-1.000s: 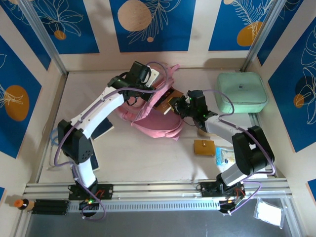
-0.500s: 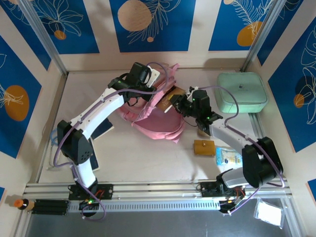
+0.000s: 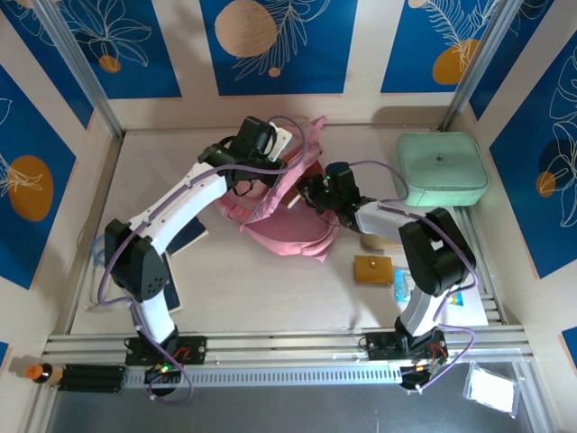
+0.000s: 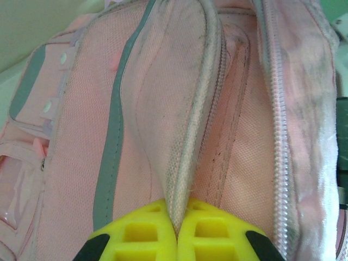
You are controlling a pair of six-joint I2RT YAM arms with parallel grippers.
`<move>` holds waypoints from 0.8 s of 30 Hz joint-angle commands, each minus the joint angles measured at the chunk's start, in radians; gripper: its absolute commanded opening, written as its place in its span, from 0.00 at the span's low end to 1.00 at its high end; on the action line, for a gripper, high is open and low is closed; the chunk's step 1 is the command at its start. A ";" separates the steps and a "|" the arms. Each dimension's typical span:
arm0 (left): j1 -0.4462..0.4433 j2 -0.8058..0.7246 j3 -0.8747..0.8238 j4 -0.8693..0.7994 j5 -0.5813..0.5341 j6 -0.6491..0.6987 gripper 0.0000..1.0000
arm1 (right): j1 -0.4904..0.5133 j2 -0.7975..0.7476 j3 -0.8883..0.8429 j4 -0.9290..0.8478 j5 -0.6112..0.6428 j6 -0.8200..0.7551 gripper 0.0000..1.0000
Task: Pack the student bag
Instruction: Place the book in the student bag.
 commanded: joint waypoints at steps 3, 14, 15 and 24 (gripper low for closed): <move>-0.018 -0.081 0.031 0.144 0.031 -0.009 0.00 | 0.016 0.116 0.117 0.069 0.080 0.053 0.06; -0.008 -0.080 0.038 0.152 0.011 -0.009 0.00 | 0.045 0.275 0.263 0.113 0.094 0.070 0.16; -0.008 -0.078 0.038 0.153 0.013 -0.009 0.00 | 0.045 0.277 0.267 0.105 0.088 0.069 0.20; 0.006 -0.073 0.016 0.162 0.004 -0.018 0.00 | 0.016 0.117 0.172 -0.016 0.037 0.052 0.72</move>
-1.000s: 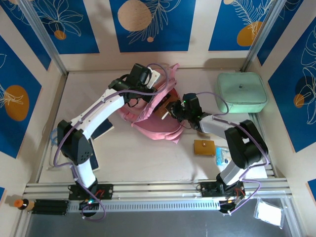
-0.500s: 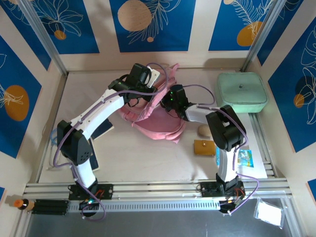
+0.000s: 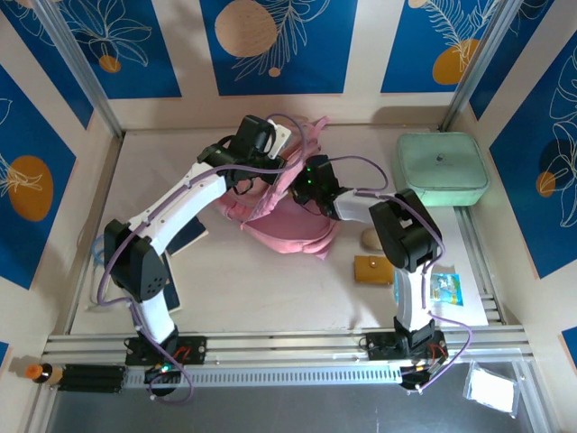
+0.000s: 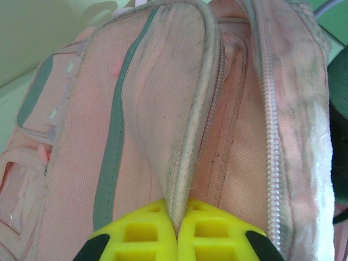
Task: Pack the student bag
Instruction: Place the book in the student bag, then close the student bag at the top-center of the table.
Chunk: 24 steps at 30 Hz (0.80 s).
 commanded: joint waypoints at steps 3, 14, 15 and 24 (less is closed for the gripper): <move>0.009 -0.066 0.005 0.138 0.029 -0.021 0.00 | -0.033 -0.201 -0.072 -0.172 -0.031 -0.037 0.80; 0.017 -0.034 -0.071 0.165 0.106 -0.029 0.04 | -0.154 -0.584 -0.404 -0.417 0.040 -0.198 0.83; 0.019 -0.031 -0.088 0.169 0.125 -0.034 0.15 | -0.164 -0.625 -0.416 -0.456 0.082 -0.226 0.84; 0.043 -0.073 -0.285 0.245 0.143 -0.204 0.79 | -0.234 -0.758 -0.312 -0.647 0.183 -0.478 0.95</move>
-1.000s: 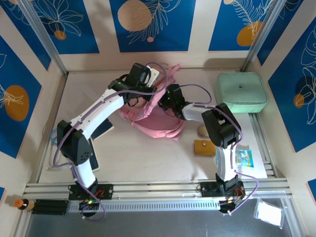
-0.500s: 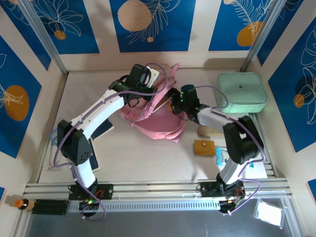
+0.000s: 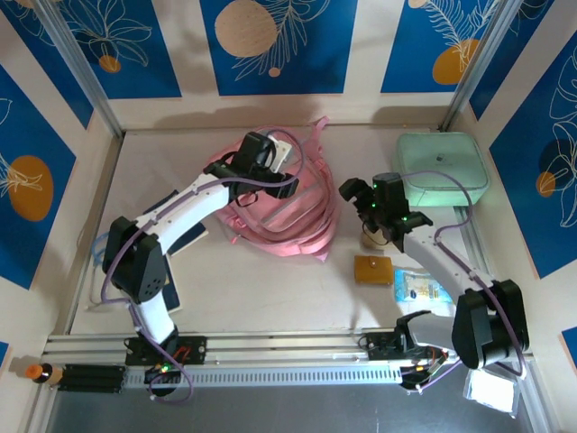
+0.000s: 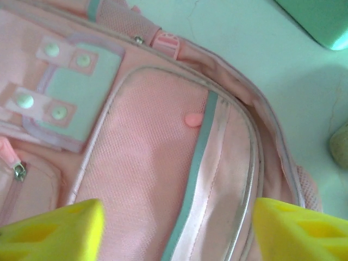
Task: Pack the student bag
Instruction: Close the student bag at the top-center of the table, then move the student bag to the top-center of the table.
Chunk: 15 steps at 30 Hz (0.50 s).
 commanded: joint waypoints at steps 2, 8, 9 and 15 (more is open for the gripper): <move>0.055 -0.065 -0.095 0.048 -0.023 -0.169 0.84 | -0.002 0.029 0.101 -0.072 0.000 -0.176 0.95; 0.188 -0.086 -0.242 0.053 -0.031 -0.420 0.86 | 0.032 0.168 0.208 -0.074 -0.119 -0.207 0.94; 0.202 -0.081 -0.257 0.053 -0.033 -0.452 0.87 | 0.042 0.187 0.216 -0.068 -0.127 -0.202 0.93; 0.217 0.021 -0.238 0.085 0.019 -0.496 0.87 | 0.078 0.234 0.226 -0.049 -0.153 -0.167 0.92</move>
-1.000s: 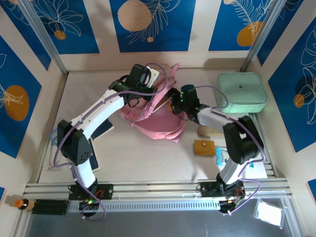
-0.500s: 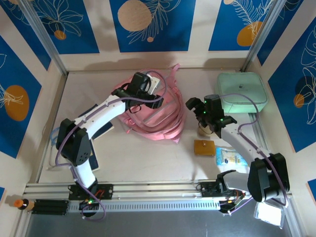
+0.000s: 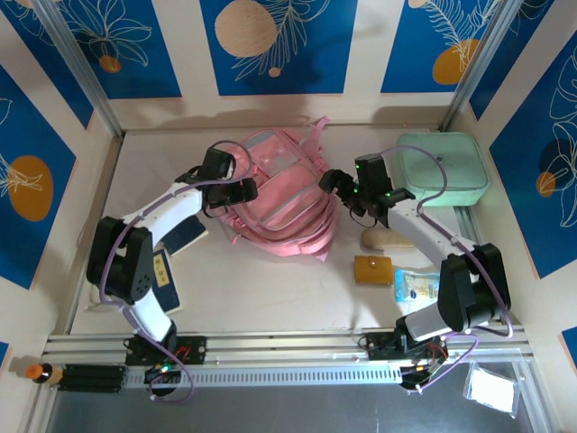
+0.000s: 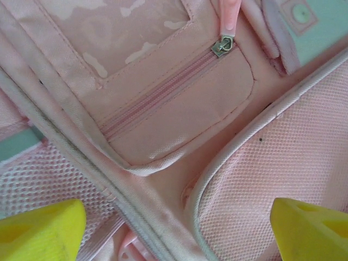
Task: Pack the student bag
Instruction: Move the student bag to the top-center of the table.
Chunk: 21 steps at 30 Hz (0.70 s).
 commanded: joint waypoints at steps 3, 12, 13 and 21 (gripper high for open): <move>-0.008 0.127 0.093 0.023 0.071 -0.060 0.87 | 0.016 -0.003 0.024 -0.017 -0.035 0.003 0.92; -0.016 0.308 0.247 0.172 0.290 -0.109 0.86 | 0.015 -0.029 0.009 -0.039 -0.004 0.012 0.91; -0.016 0.319 0.261 0.176 0.313 -0.102 0.86 | 0.015 -0.032 0.009 -0.041 -0.003 0.008 0.91; 0.012 0.173 0.237 0.023 0.169 0.013 0.89 | 0.022 -0.038 0.023 -0.053 -0.004 -0.029 0.91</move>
